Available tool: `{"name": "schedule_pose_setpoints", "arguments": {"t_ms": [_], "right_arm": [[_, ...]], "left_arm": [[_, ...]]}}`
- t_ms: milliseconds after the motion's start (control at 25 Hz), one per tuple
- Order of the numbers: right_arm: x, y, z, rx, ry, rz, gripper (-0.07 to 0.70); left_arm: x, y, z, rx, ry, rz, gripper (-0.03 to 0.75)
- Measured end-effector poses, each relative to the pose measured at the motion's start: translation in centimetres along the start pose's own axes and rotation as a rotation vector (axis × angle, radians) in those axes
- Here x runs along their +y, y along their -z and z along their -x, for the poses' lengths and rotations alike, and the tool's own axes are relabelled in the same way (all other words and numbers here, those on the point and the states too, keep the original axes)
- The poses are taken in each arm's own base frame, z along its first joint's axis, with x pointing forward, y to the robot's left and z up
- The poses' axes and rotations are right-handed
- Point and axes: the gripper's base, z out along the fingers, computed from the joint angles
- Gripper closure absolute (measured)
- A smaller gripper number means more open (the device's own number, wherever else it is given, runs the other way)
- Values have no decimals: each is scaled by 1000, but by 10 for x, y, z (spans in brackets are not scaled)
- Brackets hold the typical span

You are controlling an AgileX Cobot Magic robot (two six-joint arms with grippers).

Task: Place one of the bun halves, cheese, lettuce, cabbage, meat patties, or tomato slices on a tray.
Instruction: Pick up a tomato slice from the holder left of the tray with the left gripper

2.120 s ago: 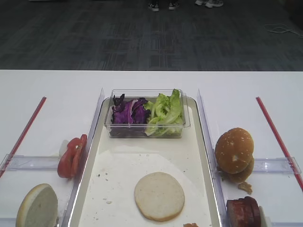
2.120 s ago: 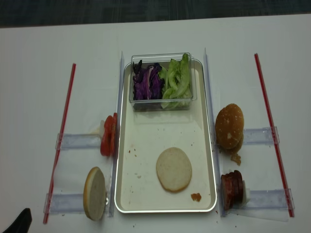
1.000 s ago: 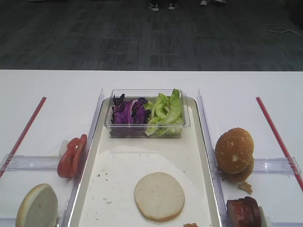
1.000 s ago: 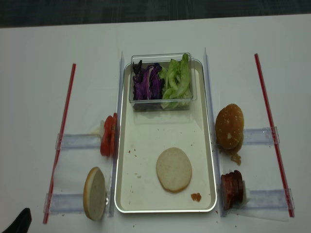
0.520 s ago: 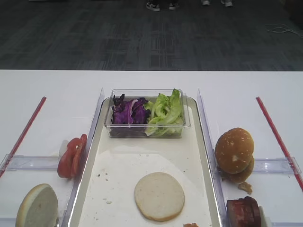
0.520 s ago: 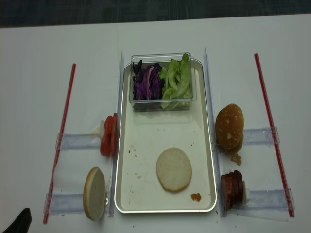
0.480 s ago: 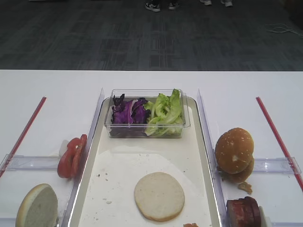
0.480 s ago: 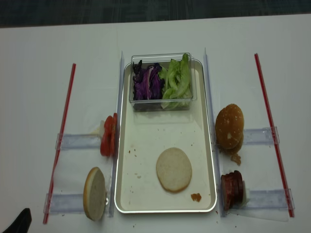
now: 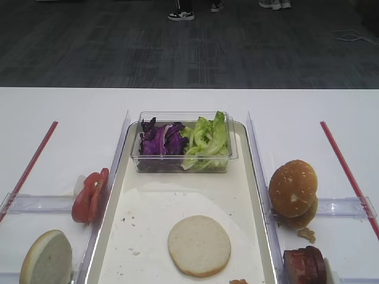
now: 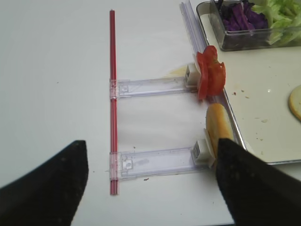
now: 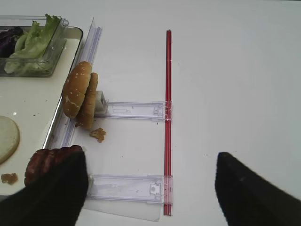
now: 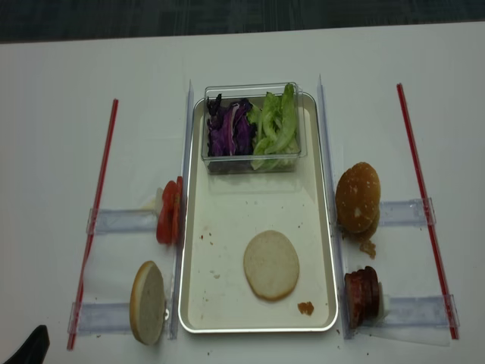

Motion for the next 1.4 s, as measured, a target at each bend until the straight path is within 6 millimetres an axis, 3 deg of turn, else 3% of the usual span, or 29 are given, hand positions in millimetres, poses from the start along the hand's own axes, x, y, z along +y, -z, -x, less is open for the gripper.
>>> {"name": "schedule_pose_setpoints", "arguments": {"t_ms": [880,1400], "right_arm": [[0,0,0,0,-2,0,64],[0,0,0,0,-2,0,64]], "left_arm": [[0,0,0,0,-5,0,192],[0,-17,13,192,45,6,192]]}}
